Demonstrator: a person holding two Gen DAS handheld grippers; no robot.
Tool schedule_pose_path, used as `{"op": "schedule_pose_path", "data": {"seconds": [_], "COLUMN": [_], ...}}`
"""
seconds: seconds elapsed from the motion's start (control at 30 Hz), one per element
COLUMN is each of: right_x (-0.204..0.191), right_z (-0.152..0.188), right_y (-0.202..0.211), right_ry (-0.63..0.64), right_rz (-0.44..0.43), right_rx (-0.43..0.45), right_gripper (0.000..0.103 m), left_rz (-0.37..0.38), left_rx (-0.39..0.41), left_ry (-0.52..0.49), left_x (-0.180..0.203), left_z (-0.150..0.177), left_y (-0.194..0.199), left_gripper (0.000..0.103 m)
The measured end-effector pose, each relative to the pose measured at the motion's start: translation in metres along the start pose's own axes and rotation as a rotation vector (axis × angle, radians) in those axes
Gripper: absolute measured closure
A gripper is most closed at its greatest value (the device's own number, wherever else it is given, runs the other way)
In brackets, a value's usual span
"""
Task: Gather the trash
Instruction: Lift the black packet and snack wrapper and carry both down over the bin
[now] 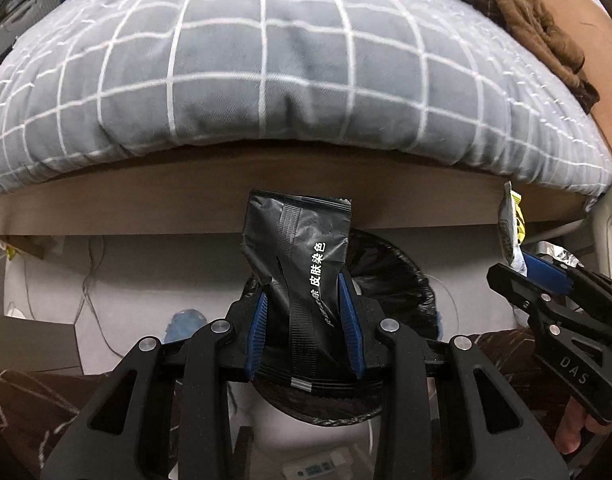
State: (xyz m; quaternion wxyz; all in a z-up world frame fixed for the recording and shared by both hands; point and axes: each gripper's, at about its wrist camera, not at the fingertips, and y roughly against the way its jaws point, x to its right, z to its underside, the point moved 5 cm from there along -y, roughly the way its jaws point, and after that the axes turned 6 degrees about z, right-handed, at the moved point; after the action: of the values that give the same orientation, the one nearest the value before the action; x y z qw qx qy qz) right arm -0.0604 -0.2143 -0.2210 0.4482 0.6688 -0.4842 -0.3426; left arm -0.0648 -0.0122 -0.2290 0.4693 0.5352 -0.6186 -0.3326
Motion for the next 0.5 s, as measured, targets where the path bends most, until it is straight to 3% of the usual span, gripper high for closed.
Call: {"op": "schedule_pose_path", "data": {"seconds": [0.33, 0.5], "right_x": [-0.023, -0.024], "right_z": [0.002, 0.005], "right_y": [-0.034, -0.037], "right_ry": [0.049, 0.069], "right_rz": [-0.011, 0.007], "right_rx": [-0.068, -0.06], "right_gripper": [0.067, 0.049], "left_rz": [-0.027, -0.029], "left_rx": [-0.019, -0.017], "left_ry": [0.037, 0.043], "left_x": [-0.026, -0.034], "left_z": [0.003, 0.005], "left_y": [-0.007, -0.003], "left_gripper": [0.071, 0.071]}}
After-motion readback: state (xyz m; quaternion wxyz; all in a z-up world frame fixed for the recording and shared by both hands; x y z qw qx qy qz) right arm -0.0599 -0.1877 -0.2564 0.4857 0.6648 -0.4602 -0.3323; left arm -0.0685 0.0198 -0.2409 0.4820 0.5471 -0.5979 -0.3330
